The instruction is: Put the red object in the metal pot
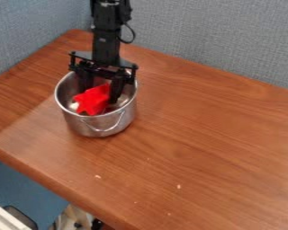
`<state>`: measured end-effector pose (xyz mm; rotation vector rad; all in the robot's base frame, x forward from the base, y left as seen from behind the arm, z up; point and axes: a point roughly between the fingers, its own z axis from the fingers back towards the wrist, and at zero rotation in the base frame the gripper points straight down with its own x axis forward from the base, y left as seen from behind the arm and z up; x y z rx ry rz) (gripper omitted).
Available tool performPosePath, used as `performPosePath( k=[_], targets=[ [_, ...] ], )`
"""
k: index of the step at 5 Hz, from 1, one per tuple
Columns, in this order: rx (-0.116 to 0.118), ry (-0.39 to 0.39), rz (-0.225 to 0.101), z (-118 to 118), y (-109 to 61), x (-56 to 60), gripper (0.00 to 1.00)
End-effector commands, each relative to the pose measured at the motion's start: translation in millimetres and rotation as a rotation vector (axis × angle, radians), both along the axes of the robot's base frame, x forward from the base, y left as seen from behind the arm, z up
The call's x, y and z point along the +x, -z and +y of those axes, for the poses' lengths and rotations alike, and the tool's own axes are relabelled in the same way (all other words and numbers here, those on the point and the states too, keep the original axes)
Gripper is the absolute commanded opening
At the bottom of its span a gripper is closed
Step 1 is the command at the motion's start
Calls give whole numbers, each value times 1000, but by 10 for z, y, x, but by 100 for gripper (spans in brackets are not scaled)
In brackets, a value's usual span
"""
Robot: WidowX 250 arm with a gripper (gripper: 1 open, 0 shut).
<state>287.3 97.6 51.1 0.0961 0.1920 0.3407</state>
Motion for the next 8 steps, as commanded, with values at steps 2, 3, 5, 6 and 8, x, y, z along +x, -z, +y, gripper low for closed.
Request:
performPosePath(
  k=[2, 3, 5, 6, 8],
  targets=[
    [4, -10, -35, 46, -51, 52, 0],
    [1, -10, -38, 34, -32, 72, 0],
    [-3, -8, -45, 10, 8, 112, 0],
    [-5, -7, -50, -1, 27, 132, 0],
    [-12, -7, -58, -24, 69, 161, 0]
  ],
)
